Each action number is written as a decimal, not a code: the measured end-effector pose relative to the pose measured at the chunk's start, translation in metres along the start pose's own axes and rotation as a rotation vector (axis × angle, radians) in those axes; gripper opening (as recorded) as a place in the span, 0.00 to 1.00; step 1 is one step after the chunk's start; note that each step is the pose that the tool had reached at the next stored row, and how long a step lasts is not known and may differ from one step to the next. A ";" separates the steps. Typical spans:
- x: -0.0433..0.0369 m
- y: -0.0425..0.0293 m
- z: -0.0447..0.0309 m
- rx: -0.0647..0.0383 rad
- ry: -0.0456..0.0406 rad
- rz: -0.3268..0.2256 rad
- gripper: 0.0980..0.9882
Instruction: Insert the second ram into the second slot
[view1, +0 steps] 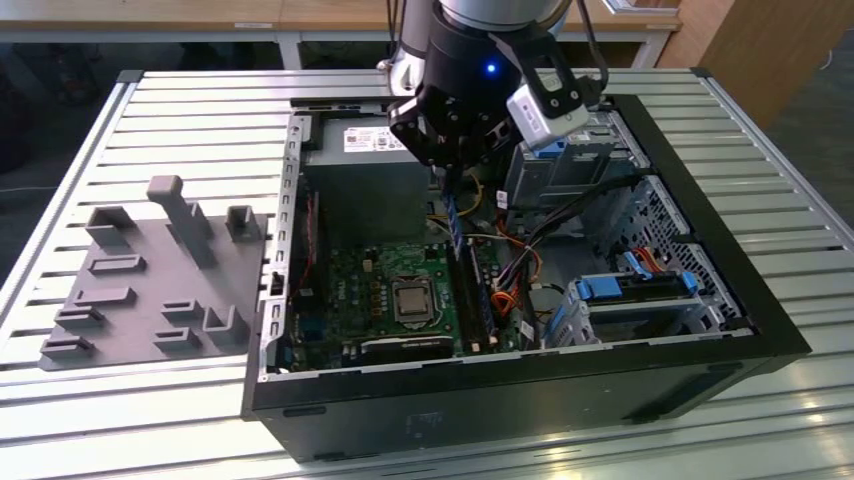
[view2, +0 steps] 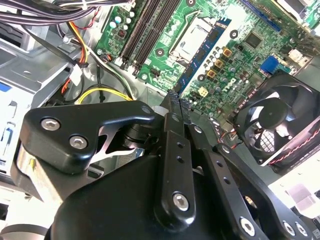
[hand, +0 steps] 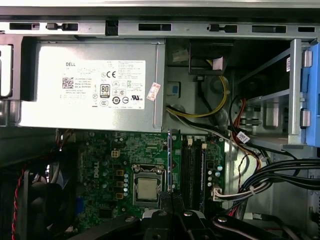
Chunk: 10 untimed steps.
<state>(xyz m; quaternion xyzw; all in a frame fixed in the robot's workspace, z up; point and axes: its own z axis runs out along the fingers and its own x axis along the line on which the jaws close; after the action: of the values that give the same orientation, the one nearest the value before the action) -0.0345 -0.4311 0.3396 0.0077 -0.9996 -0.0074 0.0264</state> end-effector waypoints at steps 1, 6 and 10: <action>0.0000 0.0000 0.0002 0.000 0.0000 0.000 0.02; -0.0001 -0.0001 0.0014 0.000 -0.0001 0.000 0.02; -0.0001 -0.0001 0.0019 0.000 -0.0001 0.000 0.02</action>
<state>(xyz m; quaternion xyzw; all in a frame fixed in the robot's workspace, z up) -0.0345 -0.4311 0.3377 0.0076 -0.9996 -0.0074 0.0264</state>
